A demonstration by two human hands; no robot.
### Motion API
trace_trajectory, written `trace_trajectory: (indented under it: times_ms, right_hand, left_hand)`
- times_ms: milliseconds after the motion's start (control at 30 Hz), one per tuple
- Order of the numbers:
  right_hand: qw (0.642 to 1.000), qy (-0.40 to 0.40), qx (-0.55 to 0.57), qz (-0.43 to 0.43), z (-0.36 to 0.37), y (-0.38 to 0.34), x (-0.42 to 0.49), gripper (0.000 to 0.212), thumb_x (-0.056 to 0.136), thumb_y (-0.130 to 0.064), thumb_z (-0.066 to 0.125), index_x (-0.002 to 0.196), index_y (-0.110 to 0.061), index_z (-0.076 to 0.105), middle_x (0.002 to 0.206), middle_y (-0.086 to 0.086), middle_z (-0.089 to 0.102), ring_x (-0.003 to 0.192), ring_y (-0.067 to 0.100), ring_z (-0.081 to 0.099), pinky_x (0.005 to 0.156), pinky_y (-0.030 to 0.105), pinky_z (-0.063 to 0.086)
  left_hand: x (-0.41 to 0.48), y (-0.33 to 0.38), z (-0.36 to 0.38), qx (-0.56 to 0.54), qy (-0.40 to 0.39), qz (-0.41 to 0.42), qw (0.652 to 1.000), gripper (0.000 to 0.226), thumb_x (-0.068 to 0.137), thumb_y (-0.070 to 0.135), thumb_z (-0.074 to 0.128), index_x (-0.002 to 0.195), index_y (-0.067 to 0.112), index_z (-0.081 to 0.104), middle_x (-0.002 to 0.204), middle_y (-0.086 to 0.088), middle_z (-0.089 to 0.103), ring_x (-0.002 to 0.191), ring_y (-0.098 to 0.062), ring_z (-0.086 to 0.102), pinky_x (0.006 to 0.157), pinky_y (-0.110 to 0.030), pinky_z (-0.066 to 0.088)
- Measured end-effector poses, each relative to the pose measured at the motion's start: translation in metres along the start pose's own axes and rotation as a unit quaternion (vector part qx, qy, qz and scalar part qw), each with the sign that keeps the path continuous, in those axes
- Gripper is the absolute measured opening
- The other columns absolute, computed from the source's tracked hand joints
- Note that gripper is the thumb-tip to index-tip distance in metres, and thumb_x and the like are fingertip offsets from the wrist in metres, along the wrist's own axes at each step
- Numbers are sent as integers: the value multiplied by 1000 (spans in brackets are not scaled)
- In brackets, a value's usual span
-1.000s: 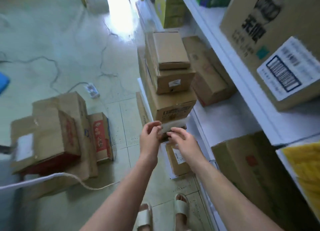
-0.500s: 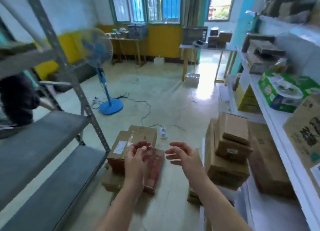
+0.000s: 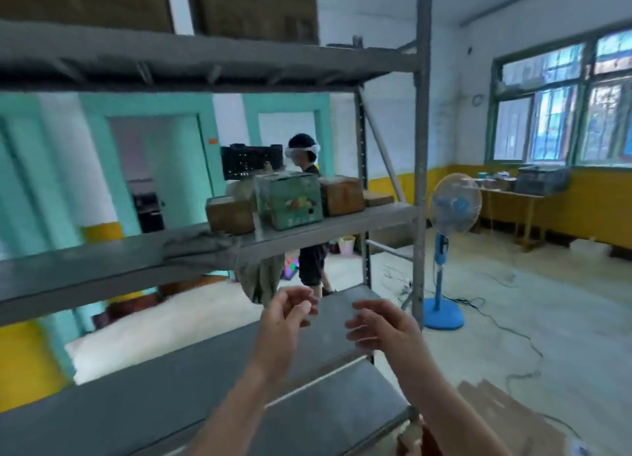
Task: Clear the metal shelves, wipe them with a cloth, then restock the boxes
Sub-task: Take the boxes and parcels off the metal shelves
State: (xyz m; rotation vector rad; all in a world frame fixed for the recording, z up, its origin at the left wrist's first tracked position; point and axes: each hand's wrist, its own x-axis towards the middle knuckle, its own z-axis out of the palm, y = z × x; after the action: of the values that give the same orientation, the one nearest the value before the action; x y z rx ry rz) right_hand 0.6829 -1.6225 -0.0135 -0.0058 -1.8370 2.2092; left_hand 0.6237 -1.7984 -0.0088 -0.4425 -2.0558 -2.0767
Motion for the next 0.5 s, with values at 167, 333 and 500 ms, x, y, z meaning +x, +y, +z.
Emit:
trace_trajectory:
  times_ms: [167,333,500]
  right_hand:
    - [998,-58,-15,-30,106,2,64,17,102,-1,52,109,0,67,83,15,73,71,24,70,66,31,53]
    - [995,-67,-48,-60,193,8,124,18,100,-4,57,99,-12,73,95,23,72,85,32,69,69,36,55]
    - [994,-63,-67,-58,242,6,174,17,101,-5,55,103,-9,71,90,12,76,79,22,70,76,37,56]
  left_hand:
    - [54,10,-109,38,42,35,998,18,96,-8,54,102,5,65,95,-11,74,82,-18,70,66,-21,53]
    - [116,16,-190,56,70,49,995,17,97,-4,54,103,7,66,96,-7,74,89,-19,70,73,-23,54]
    - [171,14,-232,89,55,51,993,15,97,3,57,100,14,67,100,-5,71,97,-18,67,86,-30,53]
